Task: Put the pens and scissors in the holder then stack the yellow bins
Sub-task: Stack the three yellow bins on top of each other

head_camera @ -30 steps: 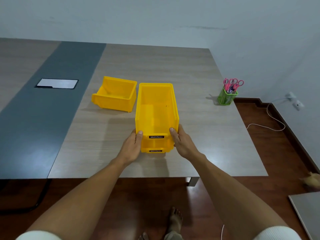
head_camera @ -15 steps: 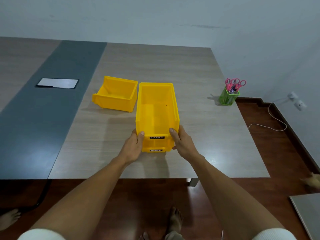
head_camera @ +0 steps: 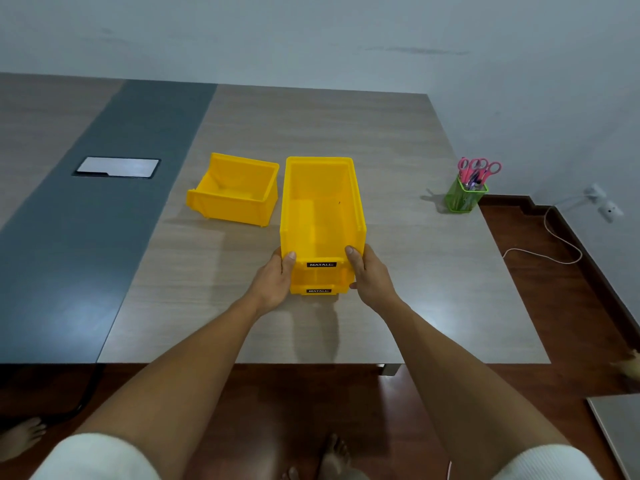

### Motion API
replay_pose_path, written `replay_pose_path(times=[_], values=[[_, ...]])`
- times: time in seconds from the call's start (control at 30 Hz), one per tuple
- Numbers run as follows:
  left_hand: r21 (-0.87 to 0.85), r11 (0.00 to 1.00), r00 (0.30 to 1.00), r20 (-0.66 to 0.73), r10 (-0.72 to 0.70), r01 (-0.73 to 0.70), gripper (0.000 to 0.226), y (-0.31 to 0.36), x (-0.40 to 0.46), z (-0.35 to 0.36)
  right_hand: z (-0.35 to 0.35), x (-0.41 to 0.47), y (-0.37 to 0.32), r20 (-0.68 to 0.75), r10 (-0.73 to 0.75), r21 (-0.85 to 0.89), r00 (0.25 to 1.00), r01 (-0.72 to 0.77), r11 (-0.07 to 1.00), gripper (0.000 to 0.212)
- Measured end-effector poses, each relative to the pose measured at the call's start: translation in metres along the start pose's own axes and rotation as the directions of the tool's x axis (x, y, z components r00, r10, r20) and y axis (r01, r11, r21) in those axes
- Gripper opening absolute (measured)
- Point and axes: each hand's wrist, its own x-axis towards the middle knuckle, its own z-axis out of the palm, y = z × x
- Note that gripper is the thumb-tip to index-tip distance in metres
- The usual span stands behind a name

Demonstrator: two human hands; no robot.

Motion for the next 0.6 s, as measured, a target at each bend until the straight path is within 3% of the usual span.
replay_pose_path(times=[0.37, 0.5, 0.6], values=[[-0.006, 1.000, 0.998, -0.062, 0.011, -0.011, 0.051, 0.017, 0.068, -0.005, -0.014, 0.068, -0.011, 0.004, -0.012, 0.005, 1.000, 0.012, 1.000, 0.037], [0.005, 1.000, 0.995, -0.097, -0.011, 0.012, 0.049, 0.018, 0.084, -0.005, -0.018, 0.087, -0.012, 0.017, -0.022, -0.004, 1.000, 0.022, 1.000, 0.053], [-0.008, 1.000, 0.994, -0.110, 0.010, -0.011, 0.048, 0.019, 0.091, -0.004, -0.020, 0.095, -0.013, 0.011, -0.034, -0.018, 0.999, 0.034, 0.999, 0.048]])
